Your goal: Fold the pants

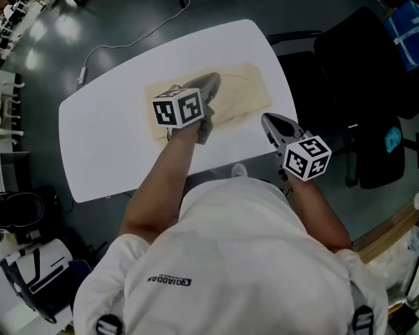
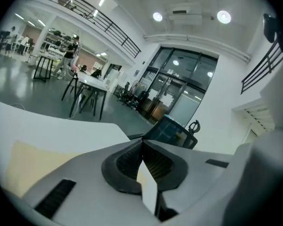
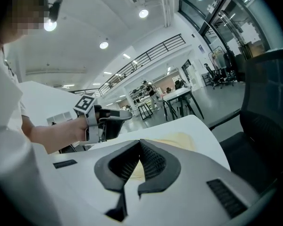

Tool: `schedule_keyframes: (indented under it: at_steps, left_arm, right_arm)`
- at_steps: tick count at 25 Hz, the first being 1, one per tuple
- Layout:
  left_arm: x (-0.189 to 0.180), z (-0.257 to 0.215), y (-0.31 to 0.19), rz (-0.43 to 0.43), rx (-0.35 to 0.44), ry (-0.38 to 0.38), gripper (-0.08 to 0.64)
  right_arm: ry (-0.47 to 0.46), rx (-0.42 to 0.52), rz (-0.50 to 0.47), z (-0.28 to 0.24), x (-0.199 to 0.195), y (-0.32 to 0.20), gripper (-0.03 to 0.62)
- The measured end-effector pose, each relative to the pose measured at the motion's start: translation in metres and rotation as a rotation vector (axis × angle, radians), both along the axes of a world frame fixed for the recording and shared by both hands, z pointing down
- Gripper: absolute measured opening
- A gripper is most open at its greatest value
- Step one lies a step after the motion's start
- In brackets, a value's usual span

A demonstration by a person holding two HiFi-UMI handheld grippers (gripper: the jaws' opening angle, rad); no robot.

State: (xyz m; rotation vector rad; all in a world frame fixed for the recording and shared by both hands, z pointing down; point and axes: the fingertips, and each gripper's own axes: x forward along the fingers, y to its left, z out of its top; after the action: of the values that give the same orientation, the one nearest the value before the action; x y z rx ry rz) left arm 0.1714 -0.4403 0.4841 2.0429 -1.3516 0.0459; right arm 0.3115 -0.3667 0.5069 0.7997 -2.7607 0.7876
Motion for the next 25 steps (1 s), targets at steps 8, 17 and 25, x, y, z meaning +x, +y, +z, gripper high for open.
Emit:
schedule_keyframes:
  at_steps: [8, 17, 25]
  left_arm:
    - [-0.065, -0.021, 0.108, -0.05, 0.038, -0.095, 0.028]
    - [-0.122, -0.039, 0.199, -0.091, 0.069, -0.193, 0.028]
    - [-0.164, -0.022, 0.24, -0.08, 0.023, -0.246, 0.028]
  right_arm:
    - [0.004, 0.071, -0.104, -0.03, -0.063, 0.025, 0.017]
    - [0.017, 0.117, -0.172, -0.061, -0.127, 0.064, 0.017]
    - [0.113, 0.13, -0.188, -0.045, -0.161, 0.087, 0.017]
